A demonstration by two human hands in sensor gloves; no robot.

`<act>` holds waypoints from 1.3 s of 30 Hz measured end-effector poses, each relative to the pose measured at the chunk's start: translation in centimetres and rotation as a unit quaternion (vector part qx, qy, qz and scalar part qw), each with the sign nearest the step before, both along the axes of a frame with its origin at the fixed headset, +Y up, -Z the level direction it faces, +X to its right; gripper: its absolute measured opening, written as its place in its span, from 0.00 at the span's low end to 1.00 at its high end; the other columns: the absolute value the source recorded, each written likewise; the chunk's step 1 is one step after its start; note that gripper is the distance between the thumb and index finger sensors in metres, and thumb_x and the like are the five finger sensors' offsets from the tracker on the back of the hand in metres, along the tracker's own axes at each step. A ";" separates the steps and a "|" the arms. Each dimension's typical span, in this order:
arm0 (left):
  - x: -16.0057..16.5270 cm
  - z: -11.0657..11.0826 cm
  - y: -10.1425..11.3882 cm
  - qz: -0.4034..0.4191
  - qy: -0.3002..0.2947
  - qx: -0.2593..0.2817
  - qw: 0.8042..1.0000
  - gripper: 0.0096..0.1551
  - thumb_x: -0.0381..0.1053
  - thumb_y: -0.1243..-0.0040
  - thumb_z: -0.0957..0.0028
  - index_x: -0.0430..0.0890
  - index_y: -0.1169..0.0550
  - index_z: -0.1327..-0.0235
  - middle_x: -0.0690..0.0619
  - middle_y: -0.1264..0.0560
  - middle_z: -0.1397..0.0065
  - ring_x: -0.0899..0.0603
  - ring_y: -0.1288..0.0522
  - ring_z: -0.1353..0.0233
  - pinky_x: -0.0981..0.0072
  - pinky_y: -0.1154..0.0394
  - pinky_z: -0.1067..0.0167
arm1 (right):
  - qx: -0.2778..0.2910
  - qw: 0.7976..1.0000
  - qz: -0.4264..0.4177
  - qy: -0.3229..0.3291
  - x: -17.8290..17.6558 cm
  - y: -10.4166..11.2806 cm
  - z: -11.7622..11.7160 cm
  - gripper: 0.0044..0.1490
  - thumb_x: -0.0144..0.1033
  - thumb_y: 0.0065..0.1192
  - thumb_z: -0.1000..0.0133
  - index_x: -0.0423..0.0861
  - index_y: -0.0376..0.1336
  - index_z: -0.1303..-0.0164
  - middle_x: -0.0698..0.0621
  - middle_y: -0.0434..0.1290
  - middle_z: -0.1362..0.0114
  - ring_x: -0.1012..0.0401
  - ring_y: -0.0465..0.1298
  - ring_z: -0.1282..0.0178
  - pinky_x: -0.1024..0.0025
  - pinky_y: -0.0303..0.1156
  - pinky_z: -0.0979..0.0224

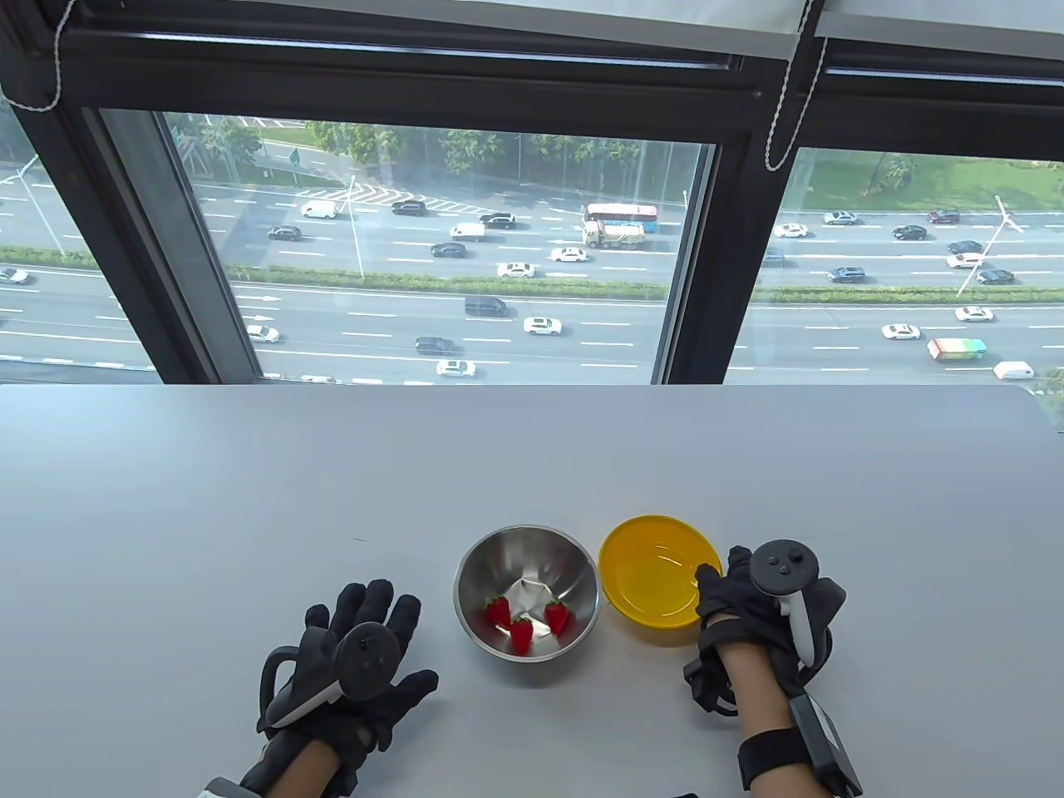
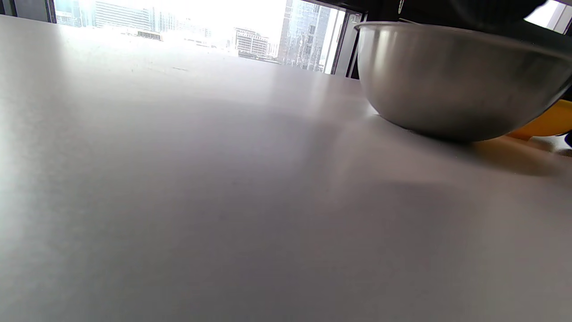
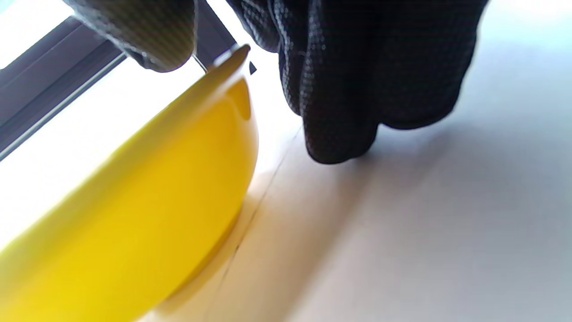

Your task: Pour strawberries from bowl into mixing bowl

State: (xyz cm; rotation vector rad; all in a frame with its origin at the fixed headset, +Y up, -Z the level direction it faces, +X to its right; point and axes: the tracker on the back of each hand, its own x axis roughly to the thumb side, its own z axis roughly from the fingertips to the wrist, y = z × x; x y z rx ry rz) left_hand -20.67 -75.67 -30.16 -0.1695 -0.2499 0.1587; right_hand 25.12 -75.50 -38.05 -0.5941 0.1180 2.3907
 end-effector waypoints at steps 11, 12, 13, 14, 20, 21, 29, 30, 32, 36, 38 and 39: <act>-0.3 0.1 0.8 0.018 0.001 0.022 1.000 0.55 0.76 0.52 0.57 0.55 0.52 0.20 0.47 0.64 0.14 0.31 0.64 0.15 0.24 0.65 0.30 | 0.052 0.999 0.015 -0.009 1.2 3.1 1.0 0.47 0.60 0.59 0.49 0.48 0.52 0.25 0.42 0.65 0.26 0.45 0.77 0.35 0.42 0.72 0.34; -0.3 0.2 0.9 0.019 0.001 0.024 1.000 0.55 0.76 0.52 0.57 0.55 0.52 0.20 0.47 0.64 0.14 0.31 0.64 0.15 0.24 0.65 0.30 | 0.058 0.998 0.021 -0.007 1.2 3.4 1.0 0.47 0.61 0.59 0.49 0.49 0.52 0.25 0.42 0.64 0.25 0.44 0.76 0.34 0.42 0.71 0.34; -0.3 0.2 0.9 0.020 0.001 0.026 0.999 0.55 0.76 0.52 0.57 0.55 0.52 0.20 0.47 0.64 0.14 0.31 0.64 0.15 0.24 0.65 0.30 | 0.062 0.998 0.027 -0.004 1.1 3.7 1.0 0.47 0.61 0.59 0.49 0.49 0.52 0.25 0.42 0.64 0.25 0.44 0.75 0.33 0.41 0.70 0.32; -0.3 0.2 1.0 0.020 0.001 0.027 0.999 0.55 0.76 0.52 0.57 0.55 0.52 0.20 0.47 0.64 0.14 0.31 0.64 0.15 0.24 0.65 0.30 | 0.065 0.997 0.034 0.001 1.0 3.9 1.0 0.47 0.62 0.59 0.49 0.49 0.52 0.25 0.41 0.64 0.25 0.44 0.75 0.33 0.41 0.69 0.32; -0.3 0.2 1.1 0.027 0.002 0.040 0.999 0.55 0.76 0.52 0.57 0.55 0.53 0.20 0.47 0.64 0.14 0.31 0.64 0.15 0.24 0.65 0.30 | 0.089 0.991 0.090 0.044 -0.4 5.5 1.4 0.49 0.64 0.58 0.50 0.50 0.51 0.24 0.41 0.58 0.21 0.41 0.69 0.26 0.36 0.63 0.28; -0.3 0.2 1.1 0.028 0.001 0.040 0.999 0.55 0.76 0.52 0.57 0.55 0.53 0.20 0.47 0.64 0.14 0.31 0.64 0.15 0.24 0.65 0.30 | 0.093 0.989 0.102 0.053 -0.8 5.8 1.5 0.50 0.65 0.57 0.50 0.50 0.50 0.24 0.41 0.57 0.20 0.40 0.67 0.24 0.35 0.62 0.27; -0.3 0.2 1.2 0.033 -0.001 0.047 0.998 0.55 0.76 0.52 0.57 0.55 0.53 0.20 0.47 0.64 0.14 0.31 0.64 0.15 0.24 0.65 0.30 | 0.120 0.972 0.149 0.136 -3.5 7.6 2.9 0.55 0.70 0.53 0.53 0.52 0.46 0.21 0.42 0.46 0.15 0.38 0.53 0.17 0.30 0.49 0.24; -0.3 0.2 1.2 0.033 0.000 0.048 0.998 0.55 0.76 0.52 0.57 0.55 0.53 0.20 0.47 0.64 0.14 0.31 0.64 0.15 0.24 0.65 0.30 | 0.123 0.970 0.148 0.147 -3.7 7.7 3.0 0.55 0.70 0.53 0.53 0.52 0.45 0.21 0.43 0.44 0.15 0.37 0.51 0.16 0.29 0.47 0.24; -0.4 0.2 1.4 0.039 0.001 0.054 0.998 0.55 0.76 0.52 0.58 0.55 0.53 0.20 0.47 0.64 0.14 0.31 0.64 0.15 0.24 0.65 0.30 | 0.132 0.965 0.153 0.166 -4.4 8.0 3.6 0.56 0.71 0.52 0.53 0.52 0.44 0.20 0.43 0.42 0.14 0.37 0.48 0.16 0.28 0.45 0.23; -0.4 0.3 1.5 0.046 0.000 0.060 0.997 0.55 0.76 0.52 0.57 0.55 0.52 0.20 0.47 0.63 0.14 0.31 0.62 0.15 0.24 0.65 0.30 | 0.146 0.954 0.168 0.201 -5.5 8.1 4.7 0.58 0.72 0.51 0.54 0.53 0.42 0.20 0.43 0.39 0.14 0.37 0.45 0.15 0.27 0.43 0.24; -0.3 0.3 1.5 0.045 -0.002 0.062 0.997 0.55 0.76 0.52 0.57 0.55 0.52 0.20 0.47 0.63 0.14 0.31 0.62 0.15 0.24 0.65 0.30 | 0.154 0.950 0.167 0.214 -6.1 7.8 5.2 0.58 0.73 0.50 0.55 0.52 0.42 0.20 0.43 0.39 0.14 0.37 0.45 0.15 0.27 0.42 0.24; -0.2 0.3 1.5 0.045 -0.004 0.063 0.997 0.55 0.76 0.52 0.57 0.55 0.52 0.20 0.47 0.63 0.14 0.31 0.62 0.15 0.24 0.65 0.30 | 0.150 0.948 0.169 0.225 -6.6 7.6 5.4 0.58 0.73 0.50 0.55 0.53 0.42 0.20 0.43 0.39 0.14 0.37 0.45 0.15 0.27 0.42 0.24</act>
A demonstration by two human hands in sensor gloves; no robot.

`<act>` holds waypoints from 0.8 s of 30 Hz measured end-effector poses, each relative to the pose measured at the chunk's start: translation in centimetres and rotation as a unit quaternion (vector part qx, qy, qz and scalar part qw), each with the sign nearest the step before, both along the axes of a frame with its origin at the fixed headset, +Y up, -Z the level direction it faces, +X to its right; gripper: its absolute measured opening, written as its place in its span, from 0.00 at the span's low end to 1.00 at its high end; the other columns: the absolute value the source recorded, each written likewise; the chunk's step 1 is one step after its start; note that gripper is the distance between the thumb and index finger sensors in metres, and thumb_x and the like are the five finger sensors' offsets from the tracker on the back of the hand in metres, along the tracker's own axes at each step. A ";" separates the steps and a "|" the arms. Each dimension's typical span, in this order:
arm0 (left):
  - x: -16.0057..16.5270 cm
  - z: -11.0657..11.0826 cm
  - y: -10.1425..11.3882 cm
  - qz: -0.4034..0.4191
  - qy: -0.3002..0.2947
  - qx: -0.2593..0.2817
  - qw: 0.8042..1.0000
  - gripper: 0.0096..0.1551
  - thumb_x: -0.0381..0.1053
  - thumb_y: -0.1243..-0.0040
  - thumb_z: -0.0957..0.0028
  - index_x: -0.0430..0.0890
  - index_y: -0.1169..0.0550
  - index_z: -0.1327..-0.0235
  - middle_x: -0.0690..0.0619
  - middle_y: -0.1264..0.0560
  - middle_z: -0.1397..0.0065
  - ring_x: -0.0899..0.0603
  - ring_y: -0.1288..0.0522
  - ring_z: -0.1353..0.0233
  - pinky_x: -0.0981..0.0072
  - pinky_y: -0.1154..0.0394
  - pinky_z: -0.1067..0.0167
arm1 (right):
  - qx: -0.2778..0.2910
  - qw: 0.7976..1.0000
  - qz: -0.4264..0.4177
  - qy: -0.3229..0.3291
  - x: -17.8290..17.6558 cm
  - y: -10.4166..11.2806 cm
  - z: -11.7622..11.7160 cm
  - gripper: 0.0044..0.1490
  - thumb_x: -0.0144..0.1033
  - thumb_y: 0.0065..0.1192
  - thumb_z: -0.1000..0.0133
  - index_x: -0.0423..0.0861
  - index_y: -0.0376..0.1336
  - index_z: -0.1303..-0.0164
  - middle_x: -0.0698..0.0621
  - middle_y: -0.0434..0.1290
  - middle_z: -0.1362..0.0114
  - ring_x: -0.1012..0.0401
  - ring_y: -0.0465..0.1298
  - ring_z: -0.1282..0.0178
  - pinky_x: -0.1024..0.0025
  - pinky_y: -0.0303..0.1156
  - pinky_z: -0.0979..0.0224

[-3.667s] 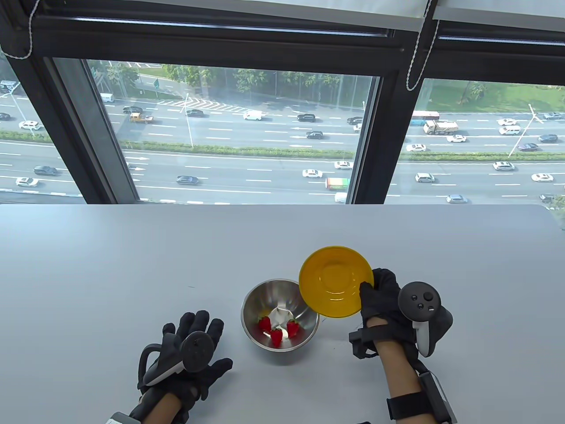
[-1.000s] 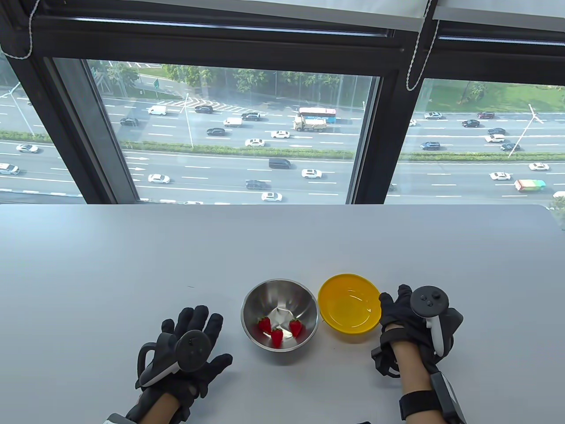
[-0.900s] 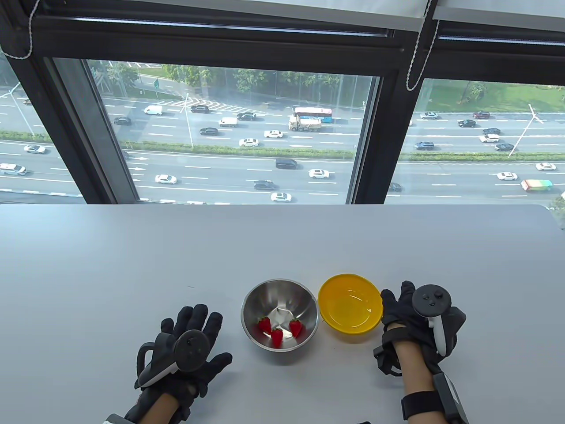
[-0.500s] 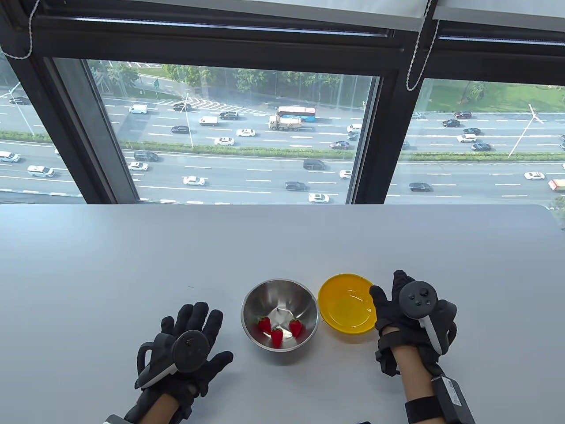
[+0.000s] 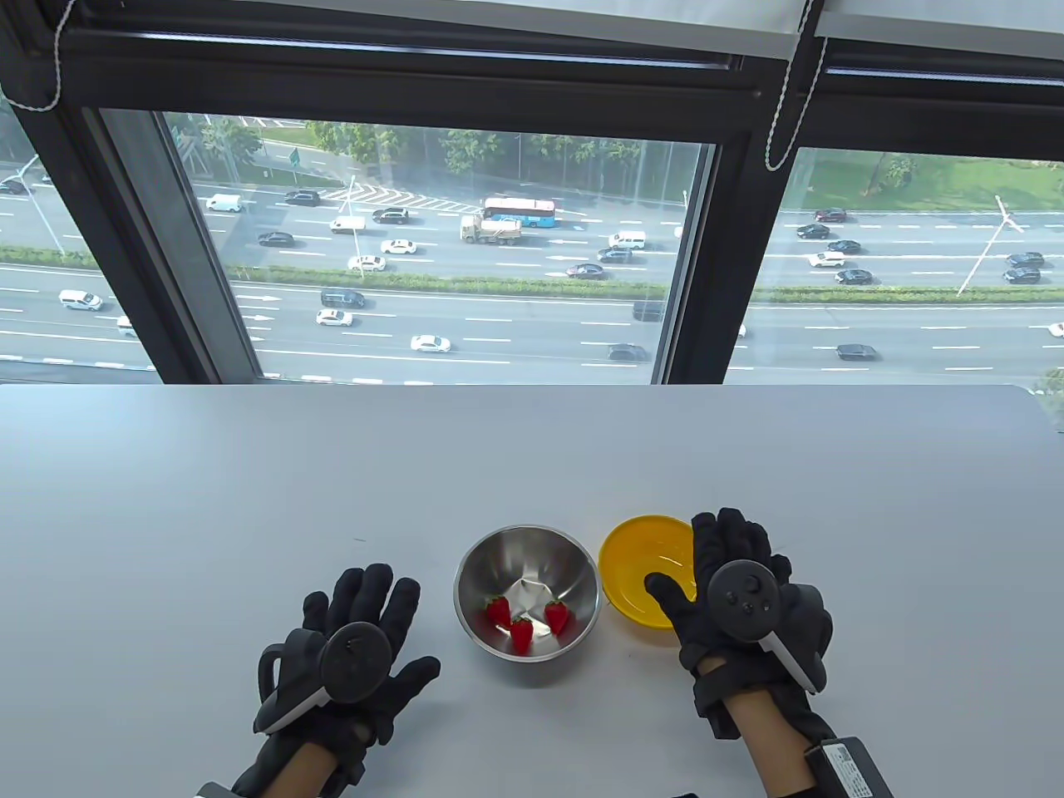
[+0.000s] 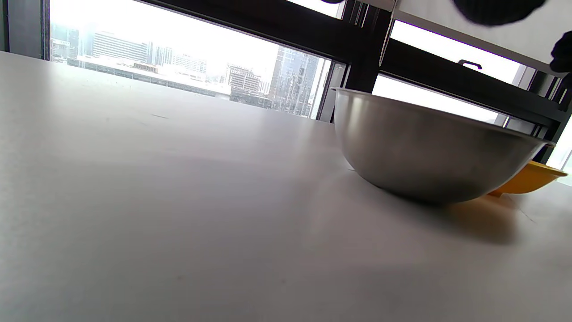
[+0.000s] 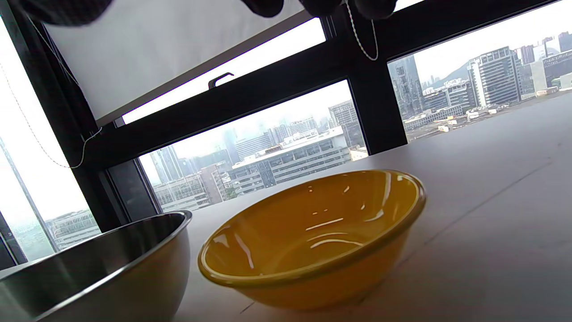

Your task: Pour strawberries from bowl into mixing bowl

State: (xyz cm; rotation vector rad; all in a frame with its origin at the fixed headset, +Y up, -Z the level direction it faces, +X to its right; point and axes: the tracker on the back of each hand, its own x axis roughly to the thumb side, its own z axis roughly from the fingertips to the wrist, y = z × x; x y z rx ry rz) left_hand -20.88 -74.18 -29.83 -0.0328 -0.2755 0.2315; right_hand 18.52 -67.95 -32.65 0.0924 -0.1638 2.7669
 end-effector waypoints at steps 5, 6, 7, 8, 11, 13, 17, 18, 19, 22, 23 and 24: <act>0.3 0.1 0.0 0.002 -0.010 0.006 1.000 0.55 0.76 0.52 0.57 0.54 0.52 0.20 0.47 0.63 0.14 0.31 0.62 0.15 0.24 0.65 0.30 | -0.011 0.998 0.029 0.055 -2.2 -1.3 1.1 0.60 0.74 0.48 0.57 0.53 0.40 0.20 0.43 0.35 0.14 0.37 0.40 0.15 0.27 0.39 0.24; 0.3 0.1 0.0 0.001 -0.011 0.007 1.000 0.55 0.76 0.52 0.57 0.55 0.52 0.20 0.47 0.63 0.14 0.31 0.62 0.15 0.24 0.65 0.30 | -0.012 0.997 0.036 0.064 -2.6 -1.5 1.2 0.60 0.74 0.47 0.57 0.53 0.39 0.20 0.44 0.34 0.14 0.37 0.39 0.15 0.27 0.38 0.24; 0.4 0.2 0.1 -0.001 -0.011 0.008 1.000 0.55 0.76 0.52 0.57 0.55 0.52 0.20 0.47 0.63 0.14 0.31 0.62 0.15 0.24 0.65 0.30 | -0.010 0.997 0.045 0.069 -3.0 -1.7 1.5 0.61 0.75 0.47 0.57 0.53 0.38 0.20 0.44 0.34 0.14 0.38 0.39 0.15 0.27 0.38 0.24; 0.4 0.2 0.1 0.001 -0.012 0.011 1.000 0.55 0.76 0.52 0.57 0.55 0.52 0.20 0.47 0.63 0.14 0.31 0.62 0.15 0.24 0.65 0.30 | -0.008 0.995 0.057 0.076 -3.3 -2.0 1.6 0.61 0.75 0.47 0.57 0.53 0.38 0.20 0.44 0.33 0.14 0.37 0.38 0.15 0.27 0.38 0.24; 0.5 0.3 0.1 0.002 -0.014 0.015 1.000 0.55 0.76 0.52 0.58 0.55 0.52 0.20 0.47 0.63 0.14 0.31 0.62 0.15 0.24 0.65 0.30 | -0.017 0.993 0.077 0.090 -4.0 -2.4 2.0 0.62 0.75 0.46 0.58 0.54 0.37 0.20 0.44 0.32 0.14 0.38 0.37 0.15 0.27 0.36 0.24; 0.6 0.3 0.1 0.001 -0.014 0.017 1.000 0.55 0.76 0.52 0.58 0.55 0.52 0.20 0.47 0.63 0.14 0.31 0.62 0.15 0.24 0.65 0.30 | -0.019 0.992 0.080 0.097 -4.3 -2.6 2.2 0.61 0.75 0.46 0.58 0.54 0.37 0.20 0.44 0.31 0.15 0.38 0.36 0.15 0.26 0.36 0.24; 0.7 0.4 0.2 0.000 -0.015 0.018 1.000 0.55 0.76 0.52 0.58 0.55 0.52 0.20 0.47 0.63 0.14 0.31 0.62 0.15 0.24 0.65 0.30 | -0.015 0.989 0.096 0.110 -4.9 -2.8 2.7 0.61 0.75 0.46 0.58 0.54 0.37 0.20 0.45 0.31 0.15 0.38 0.35 0.15 0.26 0.35 0.25; 0.7 0.4 0.2 -0.001 -0.016 0.018 1.000 0.55 0.76 0.52 0.58 0.54 0.52 0.20 0.47 0.63 0.14 0.31 0.62 0.15 0.24 0.65 0.30 | -0.014 0.988 0.104 0.116 -5.1 -2.9 2.8 0.62 0.75 0.46 0.58 0.54 0.36 0.20 0.45 0.30 0.15 0.38 0.35 0.15 0.26 0.35 0.25; 0.7 0.4 0.2 -0.001 -0.017 0.018 1.000 0.55 0.76 0.52 0.58 0.55 0.52 0.20 0.47 0.63 0.14 0.31 0.62 0.15 0.24 0.65 0.30 | -0.013 0.987 0.107 0.118 -5.2 -3.0 2.9 0.62 0.75 0.46 0.58 0.54 0.36 0.20 0.45 0.30 0.15 0.38 0.35 0.15 0.26 0.35 0.25; 0.9 0.5 0.0 -0.003 -0.022 0.015 1.000 0.56 0.77 0.53 0.58 0.55 0.52 0.20 0.47 0.63 0.14 0.31 0.62 0.15 0.24 0.65 0.30 | -0.012 0.984 0.115 0.134 -5.9 -3.5 3.4 0.62 0.75 0.46 0.58 0.54 0.34 0.20 0.45 0.30 0.15 0.38 0.35 0.15 0.26 0.35 0.24; 1.0 0.5 0.0 -0.004 -0.024 0.013 1.000 0.56 0.77 0.53 0.58 0.55 0.52 0.20 0.47 0.63 0.14 0.31 0.62 0.15 0.24 0.65 0.30 | -0.017 0.983 0.118 0.138 -6.1 -3.6 3.4 0.62 0.75 0.46 0.58 0.54 0.34 0.20 0.45 0.30 0.15 0.38 0.35 0.15 0.26 0.35 0.24; 1.1 0.5 -0.1 -0.005 -0.025 0.013 1.000 0.56 0.77 0.53 0.58 0.54 0.52 0.20 0.47 0.63 0.14 0.31 0.62 0.15 0.24 0.65 0.30 | -0.022 0.982 0.121 0.143 -6.4 -3.8 3.5 0.62 0.75 0.45 0.58 0.54 0.34 0.20 0.45 0.30 0.15 0.38 0.35 0.15 0.27 0.35 0.24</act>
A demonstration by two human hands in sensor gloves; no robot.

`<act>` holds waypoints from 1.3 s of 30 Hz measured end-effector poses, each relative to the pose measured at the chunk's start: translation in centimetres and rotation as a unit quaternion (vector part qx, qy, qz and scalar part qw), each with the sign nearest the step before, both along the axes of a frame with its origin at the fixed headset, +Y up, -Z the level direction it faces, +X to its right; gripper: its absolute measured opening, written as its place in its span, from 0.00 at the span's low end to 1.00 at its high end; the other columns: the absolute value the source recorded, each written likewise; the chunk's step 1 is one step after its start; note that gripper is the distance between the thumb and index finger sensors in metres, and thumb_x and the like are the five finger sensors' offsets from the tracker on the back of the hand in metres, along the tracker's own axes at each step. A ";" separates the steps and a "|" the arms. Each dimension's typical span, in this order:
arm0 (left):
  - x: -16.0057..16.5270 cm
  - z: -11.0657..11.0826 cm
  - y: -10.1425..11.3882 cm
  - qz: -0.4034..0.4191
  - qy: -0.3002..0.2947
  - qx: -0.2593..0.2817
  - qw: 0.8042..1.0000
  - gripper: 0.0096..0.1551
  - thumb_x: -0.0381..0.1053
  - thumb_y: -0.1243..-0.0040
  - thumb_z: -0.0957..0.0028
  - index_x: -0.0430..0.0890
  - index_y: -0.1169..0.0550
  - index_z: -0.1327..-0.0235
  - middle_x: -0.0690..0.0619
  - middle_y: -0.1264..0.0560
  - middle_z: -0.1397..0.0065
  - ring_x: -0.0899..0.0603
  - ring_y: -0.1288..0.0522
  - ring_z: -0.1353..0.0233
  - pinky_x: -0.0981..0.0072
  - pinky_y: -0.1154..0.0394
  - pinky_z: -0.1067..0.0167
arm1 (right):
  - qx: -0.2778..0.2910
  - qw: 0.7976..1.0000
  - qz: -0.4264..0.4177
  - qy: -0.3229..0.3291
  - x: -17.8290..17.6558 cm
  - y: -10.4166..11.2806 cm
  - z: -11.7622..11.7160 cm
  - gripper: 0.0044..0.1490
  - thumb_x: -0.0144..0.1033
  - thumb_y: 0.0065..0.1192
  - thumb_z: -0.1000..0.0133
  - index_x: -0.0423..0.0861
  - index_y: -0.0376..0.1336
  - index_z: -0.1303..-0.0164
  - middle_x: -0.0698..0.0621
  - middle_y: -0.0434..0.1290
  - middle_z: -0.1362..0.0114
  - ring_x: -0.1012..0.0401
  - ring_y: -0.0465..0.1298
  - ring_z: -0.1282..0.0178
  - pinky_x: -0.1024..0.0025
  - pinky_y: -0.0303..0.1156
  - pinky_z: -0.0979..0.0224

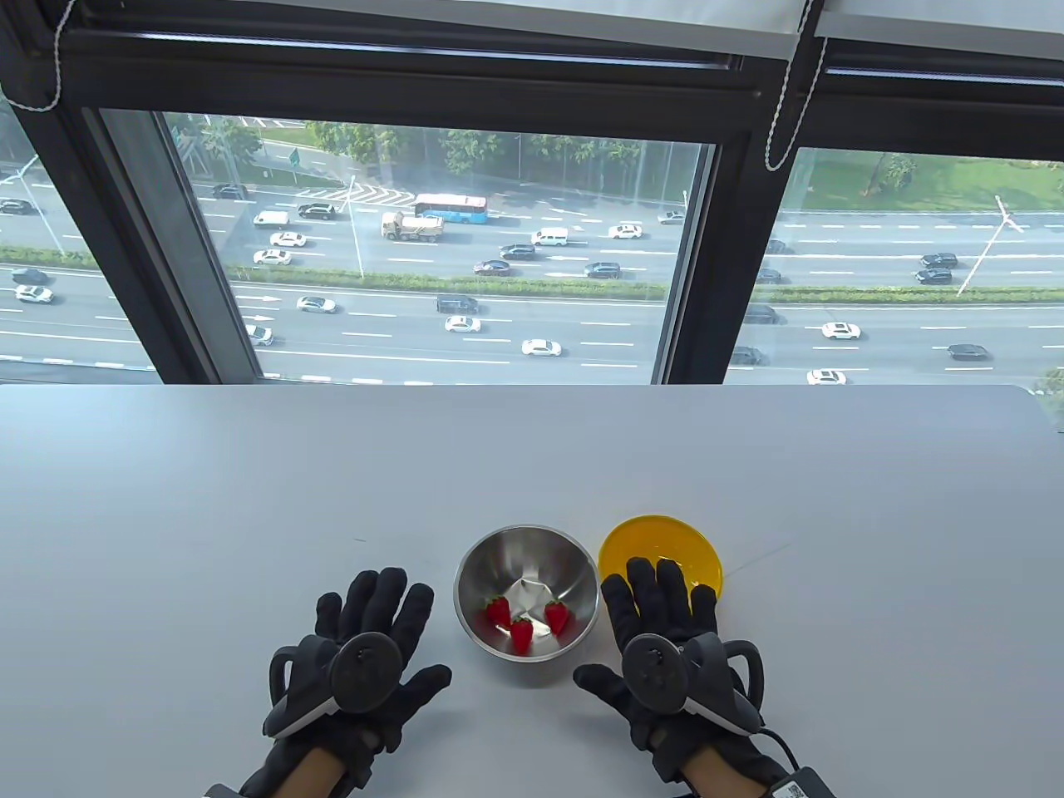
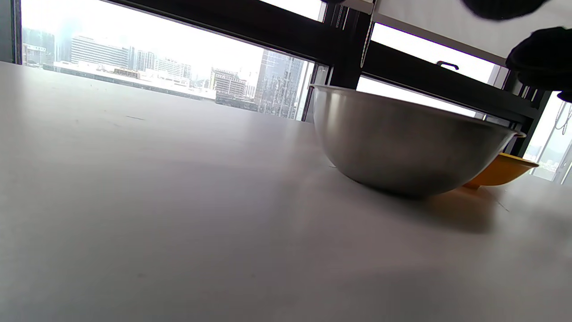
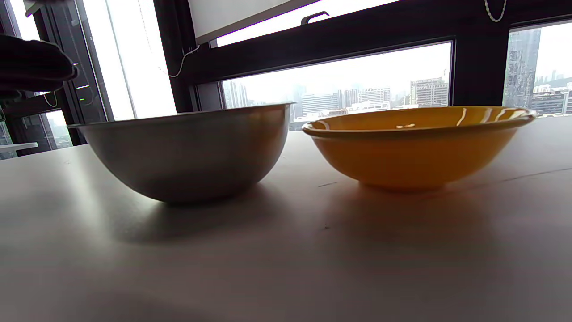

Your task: Pour strawberries from bowl into mixing bowl

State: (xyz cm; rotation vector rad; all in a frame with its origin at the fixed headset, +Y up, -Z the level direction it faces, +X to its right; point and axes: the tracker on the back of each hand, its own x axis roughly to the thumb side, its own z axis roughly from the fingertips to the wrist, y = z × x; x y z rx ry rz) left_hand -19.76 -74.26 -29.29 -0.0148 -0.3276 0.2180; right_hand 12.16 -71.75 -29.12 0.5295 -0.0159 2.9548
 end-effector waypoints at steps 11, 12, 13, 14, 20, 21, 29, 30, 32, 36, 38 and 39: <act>1.4 0.1 -1.2 -0.030 -0.020 -0.014 0.999 0.56 0.77 0.53 0.58 0.54 0.53 0.20 0.47 0.64 0.14 0.31 0.62 0.15 0.24 0.65 0.30 | -0.016 0.999 0.019 0.024 -1.0 -0.7 0.4 0.62 0.75 0.45 0.58 0.54 0.34 0.20 0.45 0.28 0.15 0.39 0.34 0.15 0.27 0.34 0.24; 1.5 0.2 -1.3 -0.033 -0.023 -0.016 0.999 0.56 0.77 0.53 0.58 0.54 0.53 0.20 0.47 0.64 0.14 0.31 0.62 0.15 0.24 0.65 0.30 | -0.018 0.999 0.020 0.026 -1.0 -0.8 0.4 0.62 0.75 0.45 0.58 0.55 0.34 0.20 0.45 0.27 0.15 0.39 0.34 0.15 0.27 0.34 0.24; 1.6 0.2 -1.4 -0.036 -0.024 -0.018 0.999 0.56 0.77 0.53 0.58 0.54 0.53 0.20 0.47 0.64 0.14 0.31 0.62 0.15 0.24 0.65 0.30 | -0.019 0.999 0.021 0.027 -1.1 -0.8 0.4 0.62 0.75 0.45 0.58 0.54 0.34 0.20 0.45 0.27 0.15 0.39 0.34 0.15 0.27 0.34 0.24; 1.7 0.2 -1.5 -0.037 -0.026 -0.019 0.999 0.56 0.77 0.53 0.58 0.54 0.53 0.20 0.47 0.64 0.14 0.31 0.62 0.15 0.24 0.65 0.30 | -0.021 0.999 0.021 0.028 -1.1 -0.8 0.4 0.62 0.75 0.46 0.58 0.54 0.34 0.20 0.45 0.27 0.15 0.39 0.33 0.15 0.27 0.34 0.24; 2.0 0.2 -1.7 -0.042 -0.029 -0.018 0.999 0.56 0.77 0.53 0.58 0.54 0.53 0.20 0.47 0.64 0.14 0.31 0.62 0.15 0.24 0.65 0.30 | -0.026 0.999 0.021 0.033 -1.1 -0.8 0.4 0.61 0.74 0.46 0.57 0.54 0.35 0.20 0.45 0.27 0.16 0.39 0.33 0.15 0.27 0.33 0.25; 2.0 0.2 -1.7 -0.042 -0.029 -0.020 0.998 0.56 0.77 0.53 0.58 0.54 0.53 0.20 0.47 0.64 0.14 0.31 0.62 0.15 0.24 0.65 0.30 | -0.027 0.999 0.020 0.032 -1.0 -0.7 0.4 0.61 0.74 0.46 0.57 0.54 0.35 0.20 0.45 0.27 0.16 0.39 0.33 0.15 0.27 0.33 0.25; 2.0 0.1 -2.1 -0.044 -0.028 -0.031 0.998 0.56 0.76 0.53 0.58 0.54 0.53 0.21 0.47 0.64 0.14 0.31 0.62 0.15 0.24 0.65 0.30 | -0.033 0.999 0.005 0.025 -0.3 -0.4 0.3 0.61 0.74 0.46 0.57 0.54 0.35 0.20 0.45 0.27 0.16 0.38 0.33 0.15 0.26 0.33 0.25; 2.0 0.1 -2.1 -0.045 -0.028 -0.032 0.998 0.56 0.76 0.53 0.58 0.54 0.53 0.20 0.47 0.64 0.14 0.31 0.62 0.15 0.24 0.65 0.30 | -0.033 0.999 0.005 0.025 -0.2 -0.4 0.3 0.61 0.74 0.46 0.57 0.54 0.35 0.20 0.45 0.27 0.16 0.38 0.33 0.15 0.26 0.33 0.25; 1.9 0.1 -2.0 -0.046 -0.026 -0.033 0.998 0.56 0.76 0.53 0.58 0.54 0.53 0.20 0.47 0.64 0.14 0.31 0.62 0.15 0.24 0.65 0.30 | -0.034 0.999 0.006 0.024 -0.2 -0.3 0.3 0.61 0.74 0.46 0.57 0.54 0.35 0.20 0.45 0.27 0.16 0.38 0.33 0.15 0.26 0.33 0.25; 1.7 0.1 -1.6 -0.039 -0.022 -0.029 0.999 0.56 0.76 0.53 0.58 0.54 0.53 0.20 0.47 0.64 0.14 0.31 0.62 0.15 0.24 0.65 0.30 | -0.035 0.999 0.004 0.023 -0.1 -0.4 0.2 0.61 0.74 0.46 0.57 0.54 0.35 0.20 0.45 0.27 0.16 0.38 0.33 0.15 0.26 0.33 0.25; 1.7 0.1 -1.6 -0.040 -0.022 -0.030 0.998 0.56 0.76 0.53 0.58 0.54 0.53 0.20 0.47 0.64 0.14 0.31 0.62 0.15 0.24 0.65 0.30 | -0.040 0.999 0.003 0.022 -0.1 -0.4 0.2 0.61 0.74 0.46 0.57 0.54 0.35 0.20 0.45 0.27 0.16 0.38 0.33 0.15 0.26 0.33 0.25; 1.6 0.2 -1.6 -0.041 -0.021 -0.032 0.998 0.56 0.76 0.53 0.58 0.54 0.53 0.20 0.47 0.64 0.14 0.31 0.62 0.15 0.24 0.65 0.30 | -0.040 0.999 0.003 0.021 0.0 -0.3 0.2 0.61 0.74 0.46 0.57 0.54 0.35 0.20 0.45 0.27 0.16 0.38 0.33 0.15 0.26 0.33 0.25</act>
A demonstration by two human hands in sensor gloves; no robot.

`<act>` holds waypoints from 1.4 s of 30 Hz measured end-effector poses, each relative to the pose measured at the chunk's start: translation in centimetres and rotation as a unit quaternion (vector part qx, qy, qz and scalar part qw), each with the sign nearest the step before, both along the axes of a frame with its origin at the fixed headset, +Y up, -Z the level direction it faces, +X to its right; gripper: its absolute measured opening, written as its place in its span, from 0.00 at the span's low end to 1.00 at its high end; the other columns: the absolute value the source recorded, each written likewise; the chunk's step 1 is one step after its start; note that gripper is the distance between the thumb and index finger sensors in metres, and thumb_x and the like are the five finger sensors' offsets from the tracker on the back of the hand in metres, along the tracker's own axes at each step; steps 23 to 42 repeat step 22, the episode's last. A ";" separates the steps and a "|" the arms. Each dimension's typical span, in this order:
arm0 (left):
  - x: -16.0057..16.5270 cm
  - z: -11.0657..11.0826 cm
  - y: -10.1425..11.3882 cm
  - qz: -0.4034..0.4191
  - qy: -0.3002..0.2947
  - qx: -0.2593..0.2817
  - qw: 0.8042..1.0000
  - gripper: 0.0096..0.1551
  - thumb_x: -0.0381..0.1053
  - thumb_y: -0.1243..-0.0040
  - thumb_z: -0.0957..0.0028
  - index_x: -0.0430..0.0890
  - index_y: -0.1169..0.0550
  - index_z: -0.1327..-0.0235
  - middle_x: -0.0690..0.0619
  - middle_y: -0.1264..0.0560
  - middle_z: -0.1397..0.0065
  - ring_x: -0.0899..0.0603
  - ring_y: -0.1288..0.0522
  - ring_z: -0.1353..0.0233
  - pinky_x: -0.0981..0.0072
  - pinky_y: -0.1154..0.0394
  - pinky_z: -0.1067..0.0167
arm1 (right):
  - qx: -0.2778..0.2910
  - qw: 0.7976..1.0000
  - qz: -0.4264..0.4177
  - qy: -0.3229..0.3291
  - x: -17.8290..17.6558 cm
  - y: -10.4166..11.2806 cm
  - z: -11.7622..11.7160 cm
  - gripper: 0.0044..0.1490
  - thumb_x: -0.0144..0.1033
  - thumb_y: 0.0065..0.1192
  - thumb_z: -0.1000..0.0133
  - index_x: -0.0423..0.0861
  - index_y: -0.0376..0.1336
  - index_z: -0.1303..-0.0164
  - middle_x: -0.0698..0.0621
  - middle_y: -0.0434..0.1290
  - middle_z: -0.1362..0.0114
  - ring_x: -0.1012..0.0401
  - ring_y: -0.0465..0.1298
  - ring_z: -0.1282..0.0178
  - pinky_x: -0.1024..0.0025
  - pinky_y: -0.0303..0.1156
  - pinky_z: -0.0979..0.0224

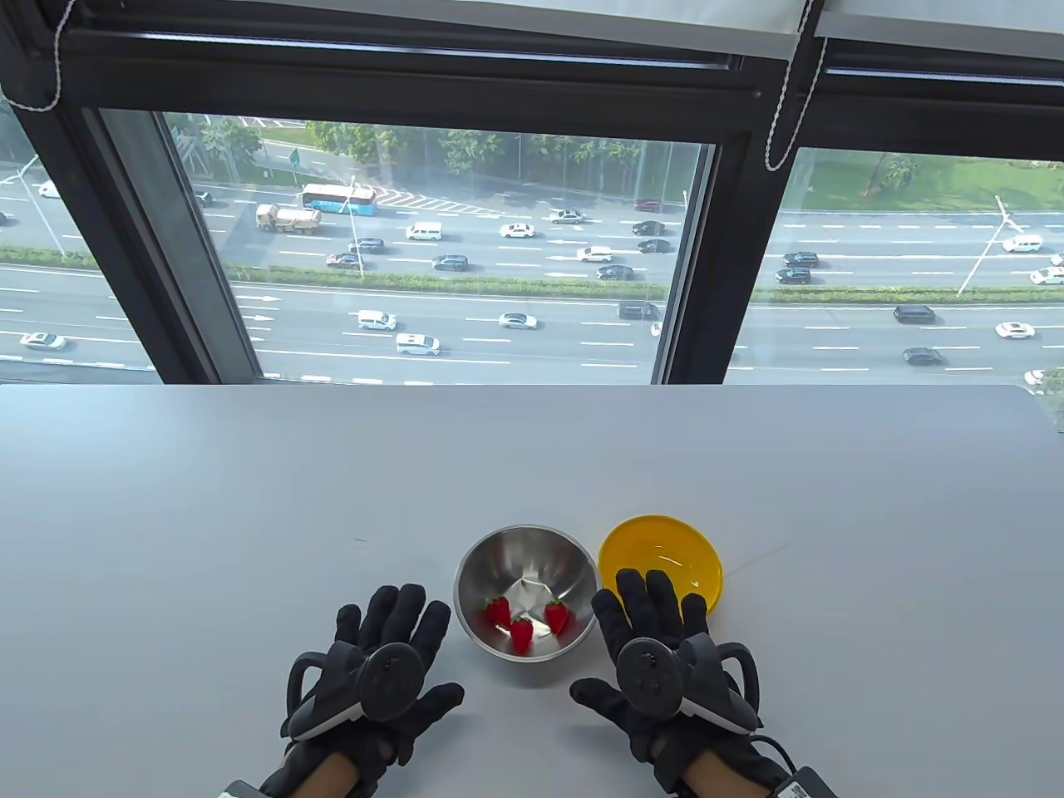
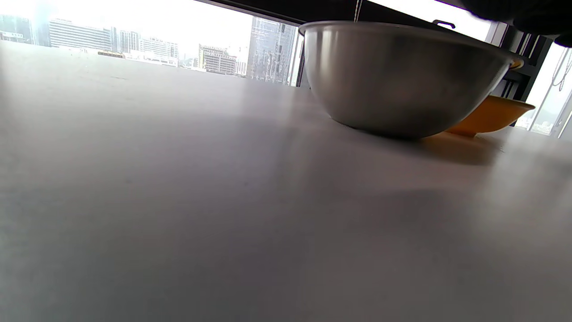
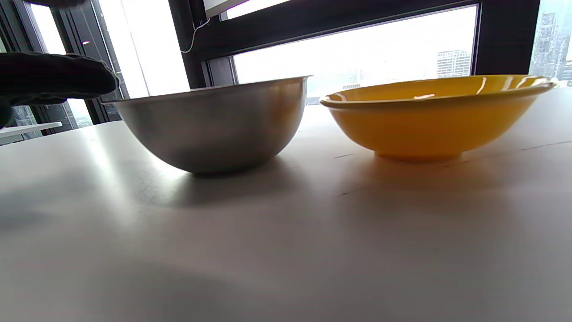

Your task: Pour strawberries from bowl into mixing bowl

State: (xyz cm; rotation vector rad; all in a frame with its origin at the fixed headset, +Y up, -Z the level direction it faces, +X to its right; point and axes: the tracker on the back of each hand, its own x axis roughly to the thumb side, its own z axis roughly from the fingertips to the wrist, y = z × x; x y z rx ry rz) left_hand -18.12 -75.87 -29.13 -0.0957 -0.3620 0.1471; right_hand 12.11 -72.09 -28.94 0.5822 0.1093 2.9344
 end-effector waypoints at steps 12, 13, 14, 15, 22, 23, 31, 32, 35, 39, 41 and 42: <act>-0.2 -0.1 0.1 0.003 0.002 -0.001 1.000 0.56 0.76 0.53 0.58 0.54 0.53 0.20 0.47 0.64 0.14 0.31 0.62 0.15 0.24 0.65 0.30 | -0.011 1.000 0.003 0.004 -0.2 -0.2 0.0 0.61 0.73 0.47 0.56 0.53 0.35 0.20 0.45 0.27 0.16 0.38 0.33 0.15 0.26 0.33 0.25; -0.2 -0.1 0.1 0.002 0.002 -0.002 1.000 0.56 0.76 0.53 0.58 0.54 0.53 0.20 0.47 0.64 0.14 0.31 0.62 0.15 0.24 0.65 0.30 | -0.011 1.000 0.002 0.003 -0.2 -0.2 0.0 0.61 0.73 0.47 0.56 0.53 0.35 0.20 0.45 0.27 0.16 0.38 0.33 0.15 0.26 0.33 0.25; -0.2 -0.1 0.1 0.002 0.002 -0.001 1.000 0.56 0.76 0.53 0.58 0.54 0.53 0.20 0.47 0.64 0.14 0.31 0.62 0.15 0.24 0.65 0.30 | -0.014 1.000 0.001 0.004 -0.2 -0.2 -0.1 0.61 0.73 0.47 0.56 0.53 0.35 0.20 0.45 0.27 0.16 0.38 0.33 0.15 0.26 0.33 0.25; -0.2 -0.1 0.1 0.002 0.002 -0.001 1.000 0.56 0.76 0.53 0.58 0.54 0.53 0.20 0.47 0.64 0.14 0.31 0.62 0.15 0.24 0.65 0.30 | -0.015 1.000 0.000 0.004 -0.2 -0.2 -0.1 0.61 0.73 0.47 0.56 0.53 0.35 0.20 0.45 0.27 0.16 0.38 0.33 0.15 0.26 0.33 0.25; -0.3 -0.1 0.0 0.001 0.004 -0.009 1.000 0.56 0.76 0.53 0.58 0.54 0.53 0.20 0.47 0.64 0.14 0.31 0.62 0.15 0.24 0.65 0.30 | -0.024 1.000 -0.002 0.004 -0.3 -0.3 -0.1 0.61 0.73 0.47 0.56 0.53 0.35 0.20 0.45 0.27 0.16 0.38 0.34 0.15 0.26 0.33 0.25; -0.3 -0.1 0.0 0.001 0.004 -0.009 1.000 0.56 0.76 0.53 0.58 0.54 0.53 0.20 0.47 0.64 0.14 0.31 0.62 0.15 0.24 0.65 0.30 | -0.024 1.000 -0.002 0.004 -0.3 -0.3 -0.1 0.61 0.73 0.47 0.56 0.53 0.35 0.20 0.45 0.27 0.16 0.38 0.34 0.15 0.26 0.33 0.25; -0.3 -0.1 0.0 0.001 0.004 -0.009 1.000 0.56 0.76 0.53 0.58 0.54 0.53 0.20 0.47 0.64 0.14 0.31 0.62 0.15 0.24 0.65 0.30 | -0.024 1.000 -0.002 0.004 -0.3 -0.3 -0.1 0.61 0.73 0.47 0.56 0.53 0.35 0.20 0.45 0.27 0.16 0.38 0.34 0.15 0.26 0.33 0.25; -0.3 -0.1 0.0 0.001 0.004 -0.009 1.000 0.56 0.76 0.53 0.58 0.54 0.53 0.20 0.47 0.64 0.14 0.31 0.62 0.15 0.24 0.65 0.30 | -0.024 1.000 -0.002 0.004 -0.3 -0.3 -0.1 0.61 0.73 0.47 0.56 0.53 0.35 0.20 0.45 0.27 0.16 0.38 0.34 0.15 0.26 0.33 0.25; -0.3 -0.1 0.0 0.001 0.004 -0.009 1.000 0.56 0.76 0.53 0.58 0.54 0.53 0.20 0.47 0.64 0.14 0.31 0.62 0.15 0.24 0.65 0.30 | -0.024 1.000 -0.002 0.004 -0.3 -0.3 -0.1 0.61 0.73 0.47 0.56 0.53 0.35 0.20 0.45 0.27 0.16 0.38 0.34 0.15 0.26 0.33 0.25; -0.3 -0.1 0.0 0.001 0.004 -0.009 1.000 0.56 0.76 0.53 0.58 0.54 0.53 0.20 0.47 0.64 0.14 0.31 0.62 0.15 0.24 0.65 0.30 | -0.024 1.000 -0.002 0.004 -0.3 -0.3 -0.1 0.61 0.73 0.47 0.56 0.53 0.35 0.20 0.45 0.27 0.16 0.38 0.34 0.15 0.26 0.33 0.25; -0.3 -0.1 0.0 0.001 0.004 -0.009 1.000 0.56 0.76 0.53 0.58 0.54 0.53 0.20 0.47 0.64 0.14 0.31 0.62 0.15 0.24 0.65 0.30 | -0.024 1.000 -0.002 0.004 -0.3 -0.3 -0.1 0.61 0.73 0.47 0.56 0.53 0.35 0.20 0.45 0.27 0.16 0.38 0.34 0.15 0.26 0.33 0.25; -0.3 -0.1 0.0 0.001 0.004 -0.009 1.000 0.56 0.76 0.53 0.58 0.54 0.53 0.20 0.47 0.64 0.14 0.31 0.62 0.15 0.24 0.65 0.30 | -0.024 1.000 -0.002 0.004 -0.3 -0.3 -0.1 0.61 0.73 0.47 0.56 0.53 0.35 0.20 0.45 0.27 0.16 0.38 0.34 0.15 0.26 0.33 0.25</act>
